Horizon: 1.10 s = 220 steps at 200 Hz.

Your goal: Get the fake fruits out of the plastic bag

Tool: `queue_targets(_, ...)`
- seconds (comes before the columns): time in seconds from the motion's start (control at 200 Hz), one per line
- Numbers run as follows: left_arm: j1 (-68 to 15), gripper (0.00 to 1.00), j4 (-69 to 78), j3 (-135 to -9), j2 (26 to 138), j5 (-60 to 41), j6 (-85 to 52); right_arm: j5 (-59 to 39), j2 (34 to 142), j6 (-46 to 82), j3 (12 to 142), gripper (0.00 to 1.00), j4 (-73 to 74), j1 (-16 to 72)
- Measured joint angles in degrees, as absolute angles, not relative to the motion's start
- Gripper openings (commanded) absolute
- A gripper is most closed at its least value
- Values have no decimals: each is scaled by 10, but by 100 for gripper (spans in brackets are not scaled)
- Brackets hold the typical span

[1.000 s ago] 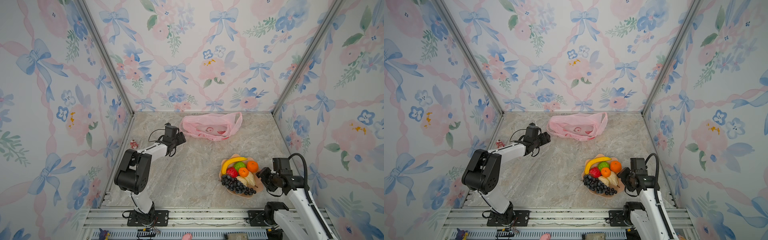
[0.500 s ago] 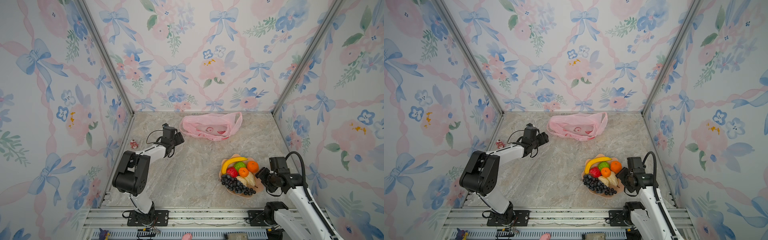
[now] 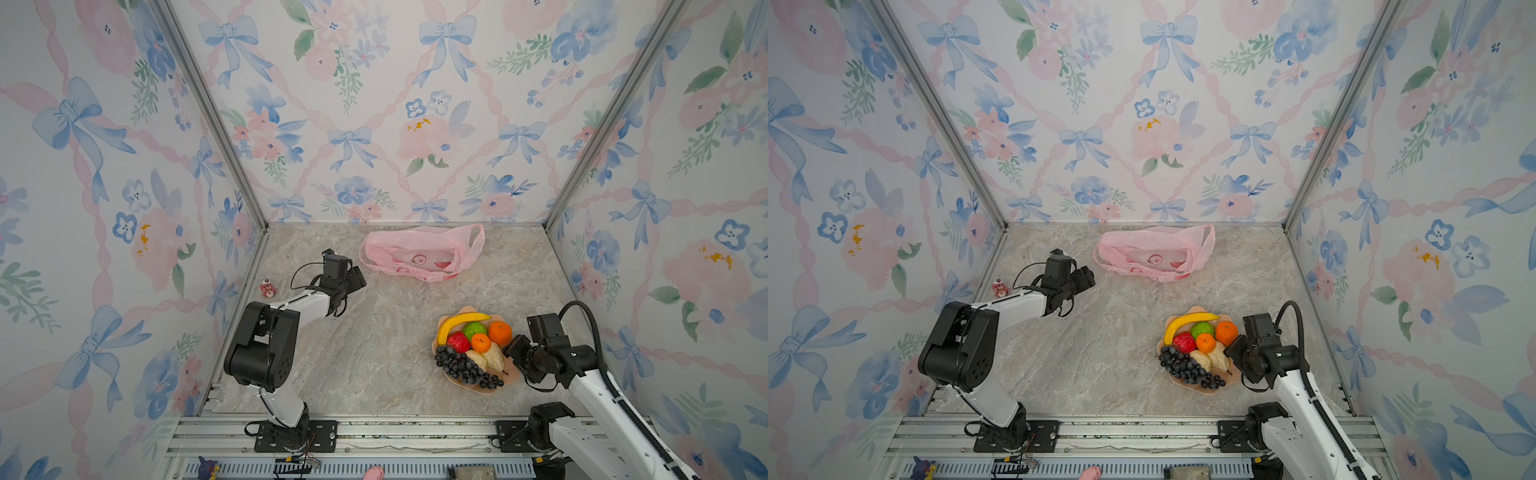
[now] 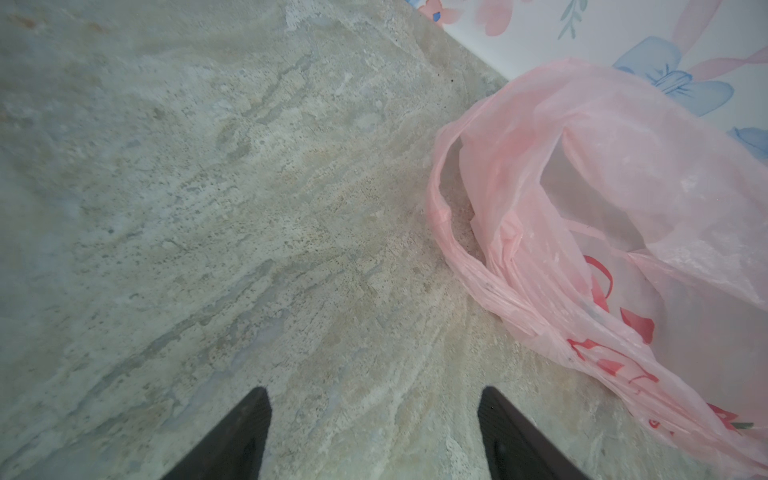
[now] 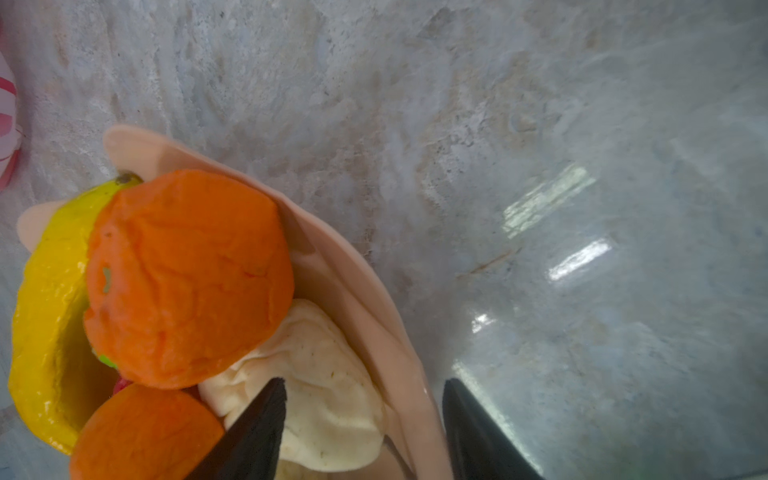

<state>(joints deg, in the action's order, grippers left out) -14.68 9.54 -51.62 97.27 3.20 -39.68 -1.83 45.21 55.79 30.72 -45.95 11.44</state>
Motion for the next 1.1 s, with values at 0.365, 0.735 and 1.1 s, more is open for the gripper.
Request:
queue_targets(0.365,-135,81,98,-496,962,32,-397,-9,524,600,310,59,-385,191)
queue_targets(0.735,-114,82,113,-471,947,29,-397,13,615,634,351,59,-326,279)
queue_targets(1.1,-90,82,124,-443,930,21,-396,24,730,652,414,58,-268,347)
